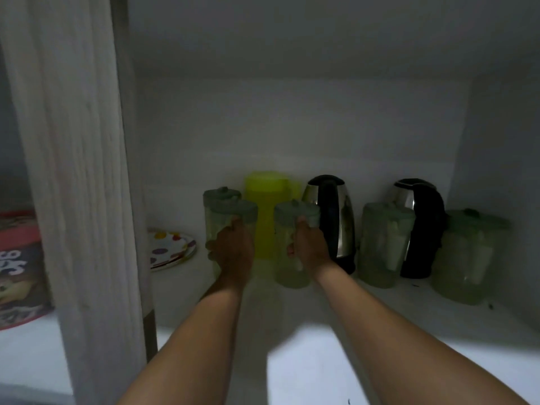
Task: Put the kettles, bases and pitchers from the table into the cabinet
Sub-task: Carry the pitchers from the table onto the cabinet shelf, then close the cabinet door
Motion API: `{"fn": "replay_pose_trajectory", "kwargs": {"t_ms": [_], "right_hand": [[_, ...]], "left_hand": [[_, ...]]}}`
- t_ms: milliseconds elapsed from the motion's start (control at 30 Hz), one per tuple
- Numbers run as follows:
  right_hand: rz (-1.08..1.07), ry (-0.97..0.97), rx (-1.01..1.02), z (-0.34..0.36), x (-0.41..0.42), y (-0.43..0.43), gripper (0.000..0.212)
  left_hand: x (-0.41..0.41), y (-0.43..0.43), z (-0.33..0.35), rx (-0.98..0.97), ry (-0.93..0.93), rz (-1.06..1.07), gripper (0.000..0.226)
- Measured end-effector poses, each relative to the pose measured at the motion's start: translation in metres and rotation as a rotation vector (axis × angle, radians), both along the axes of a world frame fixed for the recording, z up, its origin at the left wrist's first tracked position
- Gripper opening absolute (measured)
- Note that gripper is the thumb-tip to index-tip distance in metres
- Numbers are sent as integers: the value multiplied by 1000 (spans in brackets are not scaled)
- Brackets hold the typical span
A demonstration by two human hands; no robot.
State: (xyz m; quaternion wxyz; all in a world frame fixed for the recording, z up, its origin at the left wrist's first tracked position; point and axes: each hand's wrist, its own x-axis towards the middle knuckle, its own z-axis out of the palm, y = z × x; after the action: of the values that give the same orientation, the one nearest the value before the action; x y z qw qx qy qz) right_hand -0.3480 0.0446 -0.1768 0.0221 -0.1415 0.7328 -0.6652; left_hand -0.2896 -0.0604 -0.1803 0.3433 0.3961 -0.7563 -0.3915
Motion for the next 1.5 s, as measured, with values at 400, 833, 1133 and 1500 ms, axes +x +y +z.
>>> {"fn": "replay_pose_trajectory", "kwargs": {"t_ms": [400,833,1133,1500], "right_hand": [[-40,-47,122,-10,6,18,102],[-544,11,252,-8,161,153,63],[-1096,-90,304,11,366,346,70],[-1582,-42,322,46,563,558,63]], "left_hand": [[9,30,-18,250,314,300,68],[125,123,-10,148,277,-338,57],[255,300,3,252,205,-899,60],[416,545,12,218,187,-1344,46]]}}
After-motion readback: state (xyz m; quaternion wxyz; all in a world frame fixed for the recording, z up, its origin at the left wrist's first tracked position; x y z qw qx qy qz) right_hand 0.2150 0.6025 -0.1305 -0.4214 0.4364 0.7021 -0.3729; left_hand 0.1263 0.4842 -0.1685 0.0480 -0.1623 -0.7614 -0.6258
